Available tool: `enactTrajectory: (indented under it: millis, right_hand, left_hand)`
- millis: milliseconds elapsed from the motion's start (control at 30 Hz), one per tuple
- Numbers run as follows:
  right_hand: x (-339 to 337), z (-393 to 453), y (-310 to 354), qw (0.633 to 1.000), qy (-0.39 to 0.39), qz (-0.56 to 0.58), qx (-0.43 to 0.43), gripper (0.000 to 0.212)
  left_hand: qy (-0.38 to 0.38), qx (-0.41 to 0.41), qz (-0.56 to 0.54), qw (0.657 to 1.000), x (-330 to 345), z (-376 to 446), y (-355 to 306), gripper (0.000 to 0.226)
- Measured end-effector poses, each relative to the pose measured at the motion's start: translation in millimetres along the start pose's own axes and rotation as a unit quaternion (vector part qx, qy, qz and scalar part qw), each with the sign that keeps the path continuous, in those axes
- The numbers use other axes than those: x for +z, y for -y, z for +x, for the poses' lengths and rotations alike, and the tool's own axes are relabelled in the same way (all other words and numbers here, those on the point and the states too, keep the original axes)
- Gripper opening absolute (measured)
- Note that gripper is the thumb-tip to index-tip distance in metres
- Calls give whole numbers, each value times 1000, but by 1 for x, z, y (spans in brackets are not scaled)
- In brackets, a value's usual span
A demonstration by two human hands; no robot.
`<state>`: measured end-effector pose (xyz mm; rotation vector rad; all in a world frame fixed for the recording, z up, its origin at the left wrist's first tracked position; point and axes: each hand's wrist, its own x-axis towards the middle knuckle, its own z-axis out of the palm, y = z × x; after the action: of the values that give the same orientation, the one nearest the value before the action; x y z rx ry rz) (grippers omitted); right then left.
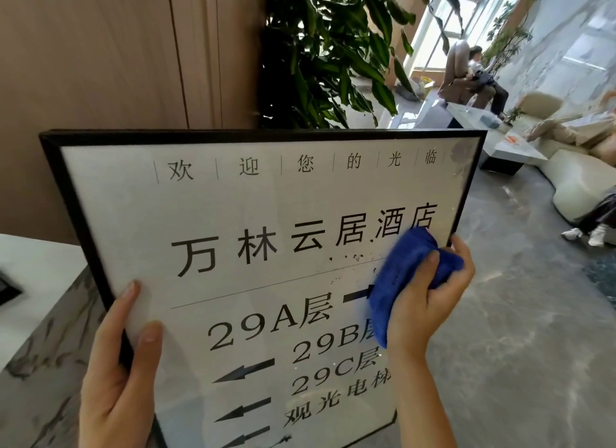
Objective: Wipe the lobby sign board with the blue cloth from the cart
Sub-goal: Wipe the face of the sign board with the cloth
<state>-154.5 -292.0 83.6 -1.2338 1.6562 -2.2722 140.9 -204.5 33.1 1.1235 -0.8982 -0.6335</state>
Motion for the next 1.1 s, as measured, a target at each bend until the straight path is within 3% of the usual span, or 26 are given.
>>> enactTrajectory:
  millis: [233, 367, 533, 800, 1000, 1100]
  right_hand:
    - [4, -2, -5, 994, -36, -75, -69, 26]
    - [3, -11, -4, 995, 35, -83, -48, 35]
    - [-1, -24, -8, 956, 123, -252, -89, 63]
    - [16, -34, 4, 969, 109, -202, -92, 51]
    - [30, -55, 27, 956, 164, -213, -118, 73]
    - [43, -73, 46, 949, 183, -231, -116, 65]
  left_hand:
    - [14, 16, 9, 1000, 2, 0, -4, 45]
    - [18, 19, 12, 1000, 2, 2, -7, 44]
    - [26, -2, 6, 1000, -1, 4, -7, 56]
    - [39, 4, 24, 999, -2, 8, -7, 53]
    - [48, 13, 52, 997, 3, 7, -18, 38]
    - [54, 20, 70, 996, 4, 6, -20, 45]
